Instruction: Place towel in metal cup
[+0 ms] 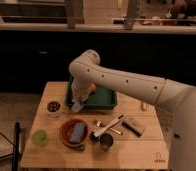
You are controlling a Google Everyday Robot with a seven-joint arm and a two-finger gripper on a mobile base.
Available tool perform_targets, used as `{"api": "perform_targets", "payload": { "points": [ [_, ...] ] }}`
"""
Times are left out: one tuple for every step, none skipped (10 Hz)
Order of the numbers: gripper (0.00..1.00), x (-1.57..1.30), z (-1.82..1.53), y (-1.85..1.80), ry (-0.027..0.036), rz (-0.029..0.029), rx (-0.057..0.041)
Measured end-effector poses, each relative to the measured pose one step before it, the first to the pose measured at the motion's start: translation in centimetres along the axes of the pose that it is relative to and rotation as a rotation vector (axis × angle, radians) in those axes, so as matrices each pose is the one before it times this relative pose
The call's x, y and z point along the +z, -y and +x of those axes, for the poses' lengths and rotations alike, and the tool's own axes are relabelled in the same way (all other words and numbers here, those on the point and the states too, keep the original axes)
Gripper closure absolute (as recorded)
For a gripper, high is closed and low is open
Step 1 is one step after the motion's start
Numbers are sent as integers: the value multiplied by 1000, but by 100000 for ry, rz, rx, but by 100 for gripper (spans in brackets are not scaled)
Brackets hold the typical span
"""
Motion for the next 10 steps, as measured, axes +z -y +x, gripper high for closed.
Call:
{"api": "perform_targets", "payload": {
  "points": [
    [100, -177, -303, 115, 259, -437, -1509],
    [100, 44, -116, 256, 469, 228, -435],
    [100, 292, -253, -372, 1101, -80, 333],
    [100, 84, -417, -565, 648, -444, 294],
    [100, 19, -813, -789, 824, -530, 424],
    [100, 44, -609, -333, 731, -276, 242],
    [100, 89, -712, -283, 984, -344, 8],
    [100, 145, -621, -224, 1102, -386, -218],
    [100, 99, -626, -123, 1286, -635, -436],
    [100, 124, -768, -183, 1767, -1181, -816]
  ]
}}
